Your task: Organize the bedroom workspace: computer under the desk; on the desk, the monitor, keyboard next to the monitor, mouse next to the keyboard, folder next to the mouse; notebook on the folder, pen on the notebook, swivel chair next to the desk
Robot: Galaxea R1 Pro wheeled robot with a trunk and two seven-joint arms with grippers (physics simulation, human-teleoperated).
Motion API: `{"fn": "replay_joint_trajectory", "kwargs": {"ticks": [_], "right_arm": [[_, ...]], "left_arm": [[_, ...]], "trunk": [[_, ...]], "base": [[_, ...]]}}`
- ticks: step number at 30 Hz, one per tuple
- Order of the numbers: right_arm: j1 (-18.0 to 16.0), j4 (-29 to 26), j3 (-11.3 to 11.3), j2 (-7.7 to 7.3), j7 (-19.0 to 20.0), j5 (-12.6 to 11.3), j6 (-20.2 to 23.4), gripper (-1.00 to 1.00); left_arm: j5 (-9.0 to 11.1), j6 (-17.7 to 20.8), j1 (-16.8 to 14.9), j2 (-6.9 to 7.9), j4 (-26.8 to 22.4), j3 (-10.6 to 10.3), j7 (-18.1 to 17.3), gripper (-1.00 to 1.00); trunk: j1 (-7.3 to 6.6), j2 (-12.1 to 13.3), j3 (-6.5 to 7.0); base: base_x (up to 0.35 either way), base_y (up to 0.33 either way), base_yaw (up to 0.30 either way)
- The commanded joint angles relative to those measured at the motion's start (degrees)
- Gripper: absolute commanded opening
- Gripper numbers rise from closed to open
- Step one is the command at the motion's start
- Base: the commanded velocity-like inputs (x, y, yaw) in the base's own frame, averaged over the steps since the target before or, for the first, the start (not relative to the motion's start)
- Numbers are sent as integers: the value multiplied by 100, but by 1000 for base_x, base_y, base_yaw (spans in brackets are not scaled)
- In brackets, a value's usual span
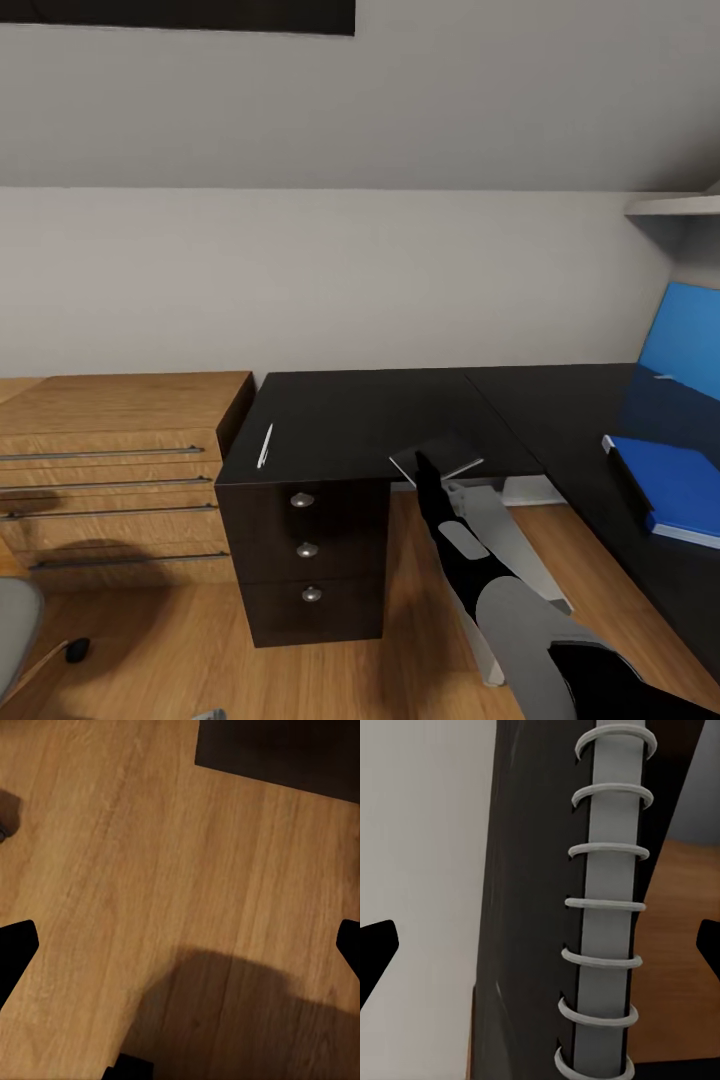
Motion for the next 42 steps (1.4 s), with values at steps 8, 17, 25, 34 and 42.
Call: {"fn": "replay_joint_trajectory", "kwargs": {"ticks": [8, 17, 25, 34, 42], "right_arm": [[-5, 0, -35, 5, 39, -29, 4, 100], [-5, 13, -29, 5, 38, -31, 4, 100], [-5, 31, -26, 5, 38, -37, 4, 100], [-5, 31, -26, 5, 38, -38, 4, 100], [-5, 26, -26, 5, 40, -37, 4, 100]], "left_arm": [[60, 21, 0, 0, -13, -2, 38, 100], [60, 21, 0, -1, -13, -2, 37, 100], [62, 21, 1, -1, -13, -2, 38, 100], [68, 21, 0, -1, -2, -2, 44, 100], [69, 21, 0, -1, 2, -2, 47, 100]], "trunk": [[0, -3, -5], [0, -3, -5], [0, -3, -5], [0, -3, -5], [0, -3, -5]], "base": [[-18, 0, 0], [-4, 0, 0], [0, 0, 0], [-98, 0, 0], [-31, 0, 0]]}}
